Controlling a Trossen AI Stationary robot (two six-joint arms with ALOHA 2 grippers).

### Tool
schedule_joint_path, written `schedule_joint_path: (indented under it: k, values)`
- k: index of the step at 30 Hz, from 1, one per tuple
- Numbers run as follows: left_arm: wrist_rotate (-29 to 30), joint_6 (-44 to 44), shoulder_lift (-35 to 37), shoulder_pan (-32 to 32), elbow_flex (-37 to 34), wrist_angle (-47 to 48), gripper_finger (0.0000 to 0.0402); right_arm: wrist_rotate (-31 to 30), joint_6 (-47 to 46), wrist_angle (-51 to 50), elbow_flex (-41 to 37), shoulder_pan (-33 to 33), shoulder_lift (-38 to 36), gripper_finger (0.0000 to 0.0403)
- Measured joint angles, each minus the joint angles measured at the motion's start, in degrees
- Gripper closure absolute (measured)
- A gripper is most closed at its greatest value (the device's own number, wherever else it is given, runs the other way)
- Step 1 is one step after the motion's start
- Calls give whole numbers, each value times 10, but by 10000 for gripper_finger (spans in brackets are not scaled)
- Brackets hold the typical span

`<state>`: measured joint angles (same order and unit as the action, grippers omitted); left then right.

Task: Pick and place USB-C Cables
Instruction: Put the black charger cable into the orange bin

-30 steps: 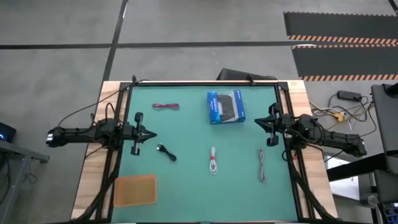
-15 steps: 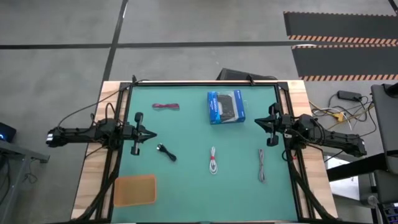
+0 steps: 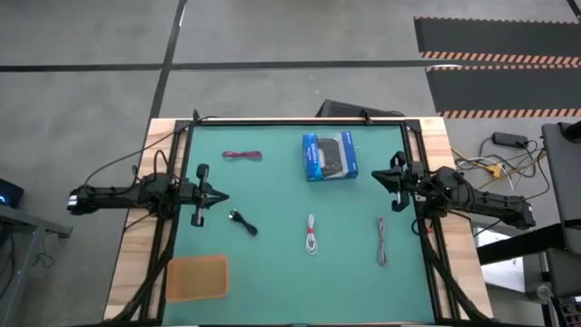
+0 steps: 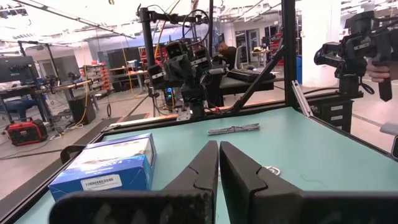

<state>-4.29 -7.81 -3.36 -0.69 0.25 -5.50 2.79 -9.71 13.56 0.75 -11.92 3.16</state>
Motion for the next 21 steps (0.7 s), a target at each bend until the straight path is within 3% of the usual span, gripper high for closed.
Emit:
schedule_joint_path:
  k: [13,21]
  values:
    - [0,1,0,0,0,0,402,0,2,4,0,0,0,394]
    - [8,0,0,0,0,-27,402,1,-109,9,0,0,0,394]
